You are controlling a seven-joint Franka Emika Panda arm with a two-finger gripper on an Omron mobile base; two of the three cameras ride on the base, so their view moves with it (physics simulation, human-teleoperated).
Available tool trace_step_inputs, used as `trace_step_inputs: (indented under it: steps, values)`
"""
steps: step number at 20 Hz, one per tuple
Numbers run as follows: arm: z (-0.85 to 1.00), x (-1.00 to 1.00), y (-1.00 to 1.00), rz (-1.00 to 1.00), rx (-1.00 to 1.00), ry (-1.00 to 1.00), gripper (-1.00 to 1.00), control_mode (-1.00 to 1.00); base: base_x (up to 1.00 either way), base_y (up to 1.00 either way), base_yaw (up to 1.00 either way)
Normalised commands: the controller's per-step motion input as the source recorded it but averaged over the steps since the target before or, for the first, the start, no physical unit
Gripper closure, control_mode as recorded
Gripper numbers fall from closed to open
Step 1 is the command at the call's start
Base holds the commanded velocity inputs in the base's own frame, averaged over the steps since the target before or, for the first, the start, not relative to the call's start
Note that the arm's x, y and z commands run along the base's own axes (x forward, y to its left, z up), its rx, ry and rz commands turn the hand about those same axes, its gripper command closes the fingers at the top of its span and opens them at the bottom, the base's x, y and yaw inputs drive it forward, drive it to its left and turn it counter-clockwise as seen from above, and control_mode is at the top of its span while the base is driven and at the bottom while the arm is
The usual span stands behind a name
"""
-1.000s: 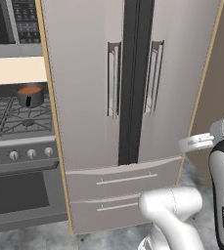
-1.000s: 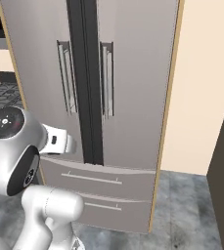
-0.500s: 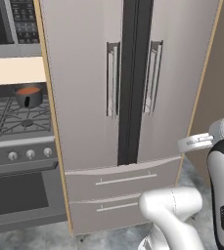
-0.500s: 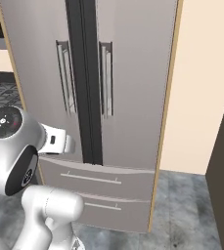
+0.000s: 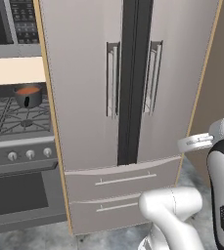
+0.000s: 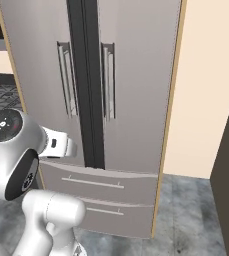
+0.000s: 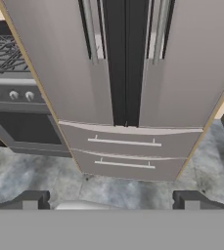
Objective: Retrieve the steak from the fridge and place it on the saucepan with marinade on the stove.
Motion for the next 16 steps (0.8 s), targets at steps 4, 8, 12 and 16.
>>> trace_step_inputs:
  steps: [4, 8, 12, 16]
  values:
    - [0.00, 0.00, 0.00, 0.00, 0.00, 0.00, -1.00, 1.00, 0.10, 0.06, -0.03]
    - [0.00, 0.00, 0.00, 0.00, 0.00, 0.00, -1.00, 1.00, 0.02, 0.21, -0.04]
    - [0.00, 0.00, 0.00, 0.00, 0.00, 0.00, -1.00, 1.00, 0.00, 0.22, -0.05]
    - [0.00, 0.00, 0.00, 0.00, 0.00, 0.00, -1.00, 1.00, 0.00, 0.19, -0.05]
